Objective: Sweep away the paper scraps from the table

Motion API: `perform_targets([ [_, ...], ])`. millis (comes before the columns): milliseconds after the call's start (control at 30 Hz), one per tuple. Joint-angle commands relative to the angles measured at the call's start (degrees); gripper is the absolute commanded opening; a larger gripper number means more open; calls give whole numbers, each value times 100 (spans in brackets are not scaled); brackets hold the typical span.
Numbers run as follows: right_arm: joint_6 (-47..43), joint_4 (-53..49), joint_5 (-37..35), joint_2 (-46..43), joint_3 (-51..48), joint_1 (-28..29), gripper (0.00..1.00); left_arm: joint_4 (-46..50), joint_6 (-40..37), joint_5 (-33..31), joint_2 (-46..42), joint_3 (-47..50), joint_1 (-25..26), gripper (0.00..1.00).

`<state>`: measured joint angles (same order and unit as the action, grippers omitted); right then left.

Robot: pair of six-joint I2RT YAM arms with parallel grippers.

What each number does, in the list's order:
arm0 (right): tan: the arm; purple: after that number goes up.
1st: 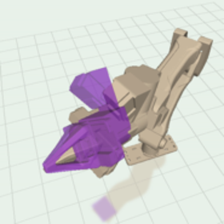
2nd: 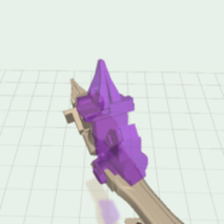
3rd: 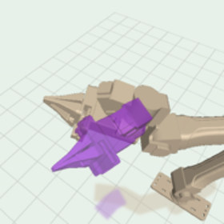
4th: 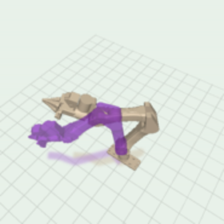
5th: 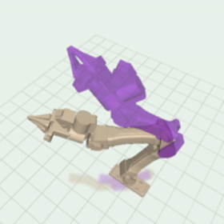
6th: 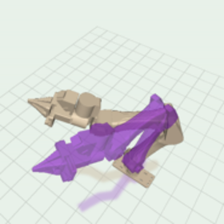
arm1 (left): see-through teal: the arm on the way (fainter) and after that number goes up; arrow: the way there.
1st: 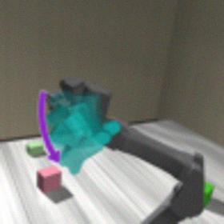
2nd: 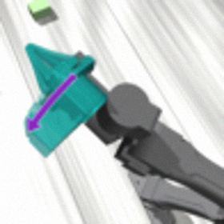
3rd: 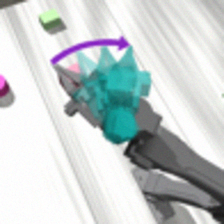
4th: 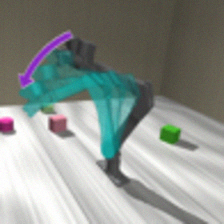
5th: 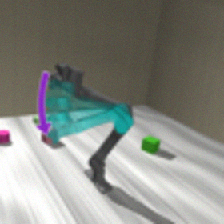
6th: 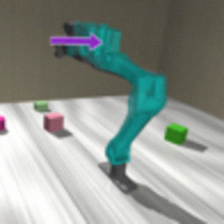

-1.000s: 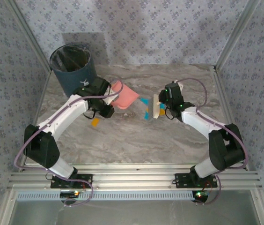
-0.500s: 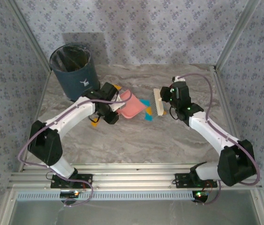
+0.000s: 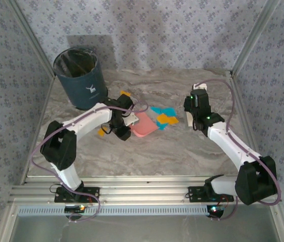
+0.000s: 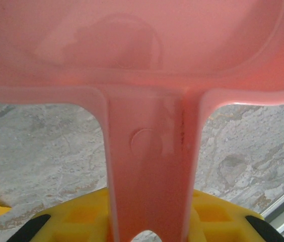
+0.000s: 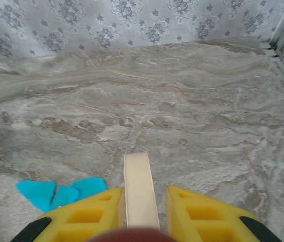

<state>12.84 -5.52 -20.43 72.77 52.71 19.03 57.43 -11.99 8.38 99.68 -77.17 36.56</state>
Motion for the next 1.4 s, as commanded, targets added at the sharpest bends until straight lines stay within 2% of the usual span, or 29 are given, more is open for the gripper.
perform_targets([
  [0, -553, 343, -260, 72, -3, -24, 0, 309, -50, 245, 120, -232, 89, 0],
  [533, -1562, 1017, -295, 1097, 416, 183, 0, 667, 142, 345, 630, -462, 215, 0],
  [767, -1696, 1105, -82, 1308, 416, 393, 0, 750, 139, 540, 737, -475, 215, 0],
  [1367, -1547, 922, 366, 1503, 365, 942, 0, 796, 168, 456, 926, -458, 227, 0],
])
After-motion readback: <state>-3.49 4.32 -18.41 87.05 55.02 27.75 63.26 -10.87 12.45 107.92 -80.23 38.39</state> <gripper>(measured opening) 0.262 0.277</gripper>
